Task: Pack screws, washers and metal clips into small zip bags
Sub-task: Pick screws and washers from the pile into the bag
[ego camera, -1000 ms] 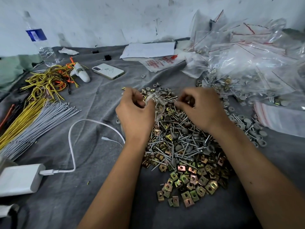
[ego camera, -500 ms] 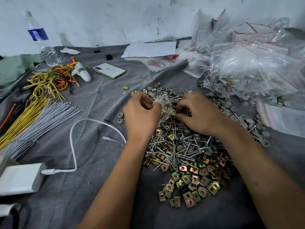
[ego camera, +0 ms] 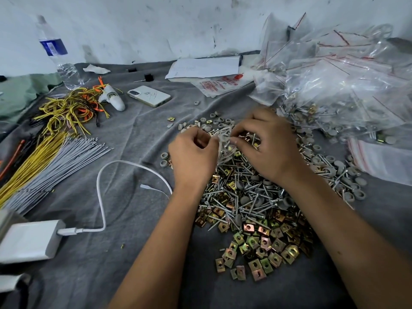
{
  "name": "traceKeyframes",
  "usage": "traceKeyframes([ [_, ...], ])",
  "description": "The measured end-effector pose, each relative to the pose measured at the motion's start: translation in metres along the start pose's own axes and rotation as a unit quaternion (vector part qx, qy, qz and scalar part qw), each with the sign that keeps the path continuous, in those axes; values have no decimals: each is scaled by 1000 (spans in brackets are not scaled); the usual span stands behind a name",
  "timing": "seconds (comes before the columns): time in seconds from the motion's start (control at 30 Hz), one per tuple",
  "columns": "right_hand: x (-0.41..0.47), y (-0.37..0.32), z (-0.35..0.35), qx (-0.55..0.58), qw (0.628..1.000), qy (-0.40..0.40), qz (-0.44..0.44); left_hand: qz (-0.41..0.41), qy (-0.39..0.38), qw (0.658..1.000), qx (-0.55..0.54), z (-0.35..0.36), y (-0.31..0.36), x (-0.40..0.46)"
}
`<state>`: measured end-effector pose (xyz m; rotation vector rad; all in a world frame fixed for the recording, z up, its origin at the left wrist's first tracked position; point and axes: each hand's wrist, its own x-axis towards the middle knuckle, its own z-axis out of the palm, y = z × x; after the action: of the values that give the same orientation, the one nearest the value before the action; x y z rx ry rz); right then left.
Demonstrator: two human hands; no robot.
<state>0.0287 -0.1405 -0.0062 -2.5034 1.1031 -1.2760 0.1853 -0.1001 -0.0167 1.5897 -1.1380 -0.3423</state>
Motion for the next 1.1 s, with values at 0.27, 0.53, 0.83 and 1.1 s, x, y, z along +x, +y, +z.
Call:
traceKeyframes([
  [0.27,1,3,-2,37,999,-20,4,-30,9,999,-31,-1,-2,3],
  [0.53,-3,10,-2,-30,987,-150,39,-60,41,995,-63,-2,-6,5],
  [0.83,1,10,4,-41,955,-291,45,-73,40,994,-77,0,-10,7],
  [1.1,-1,4,-6,83,992,-47,77,-47,27,997,-56,4,-7,2],
])
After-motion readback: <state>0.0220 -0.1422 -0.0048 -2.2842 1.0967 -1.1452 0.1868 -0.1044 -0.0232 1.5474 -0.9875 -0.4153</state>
